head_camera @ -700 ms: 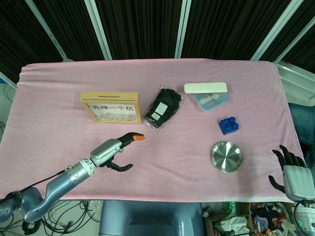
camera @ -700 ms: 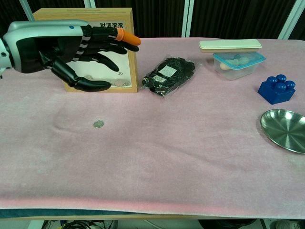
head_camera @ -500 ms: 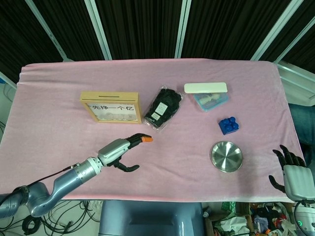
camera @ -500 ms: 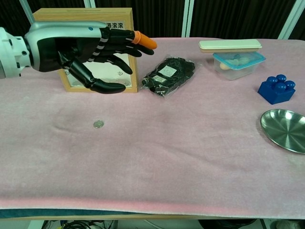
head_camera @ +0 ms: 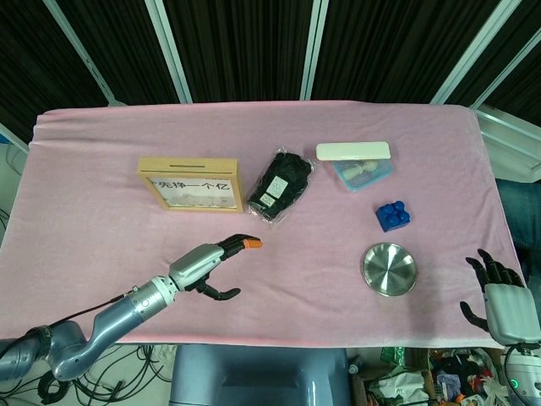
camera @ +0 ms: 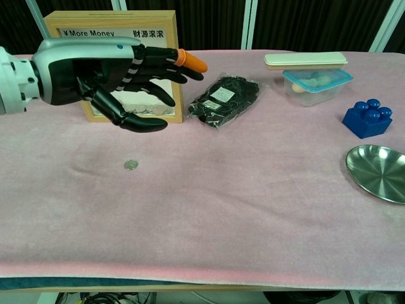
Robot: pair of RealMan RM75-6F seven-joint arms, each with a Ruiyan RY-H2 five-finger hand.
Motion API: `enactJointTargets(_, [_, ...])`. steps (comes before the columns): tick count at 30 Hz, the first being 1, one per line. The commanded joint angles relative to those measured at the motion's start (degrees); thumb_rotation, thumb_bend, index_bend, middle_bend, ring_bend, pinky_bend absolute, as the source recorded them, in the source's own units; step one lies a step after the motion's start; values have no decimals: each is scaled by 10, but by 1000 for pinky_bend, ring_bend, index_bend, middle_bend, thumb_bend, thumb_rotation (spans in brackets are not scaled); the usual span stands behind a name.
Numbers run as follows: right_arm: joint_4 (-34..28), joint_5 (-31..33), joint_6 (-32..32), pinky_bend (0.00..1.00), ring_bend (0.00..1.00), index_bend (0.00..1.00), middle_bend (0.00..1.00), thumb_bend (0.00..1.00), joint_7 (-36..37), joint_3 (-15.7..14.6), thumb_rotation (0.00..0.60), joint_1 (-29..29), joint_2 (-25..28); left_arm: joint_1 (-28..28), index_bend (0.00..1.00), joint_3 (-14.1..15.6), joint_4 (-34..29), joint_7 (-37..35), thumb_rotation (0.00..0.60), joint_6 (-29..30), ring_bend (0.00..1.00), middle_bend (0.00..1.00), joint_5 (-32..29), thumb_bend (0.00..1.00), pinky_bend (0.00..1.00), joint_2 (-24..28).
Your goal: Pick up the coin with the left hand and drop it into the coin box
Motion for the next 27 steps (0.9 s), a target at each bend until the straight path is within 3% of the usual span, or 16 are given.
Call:
enactJointTargets(1, [-2, -1, 1, 200, 159, 188, 59, 199, 3, -1, 600, -1, 1, 3, 126, 6, 3, 4, 600, 0, 0, 68, 2, 338, 173, 1])
enactJointTargets(12, [0, 3, -1, 200, 159, 188, 59, 199, 4, 1, 600, 0, 1, 7, 136, 10, 17, 49, 600, 13, 0, 71, 11, 346, 173, -3])
enactJointTargets(17, [-1, 4, -2, 200, 159, 188, 59, 199, 4, 0, 600, -1, 2, 25, 136, 25, 69, 172, 600, 38, 0, 77, 5, 349, 172, -24])
enactJointTargets(21, [-2, 4, -2, 200, 159, 188, 59, 199, 3, 0, 600, 0, 1, 54, 147, 30, 124, 305, 600, 92, 0, 84, -8, 352, 167, -73])
enactJointTargets(27, [-2, 7, -2, 200, 159, 188, 59, 199, 2, 1, 600, -1, 2, 76, 217, 42, 168, 400, 600, 100, 0, 86, -37, 353, 166, -101])
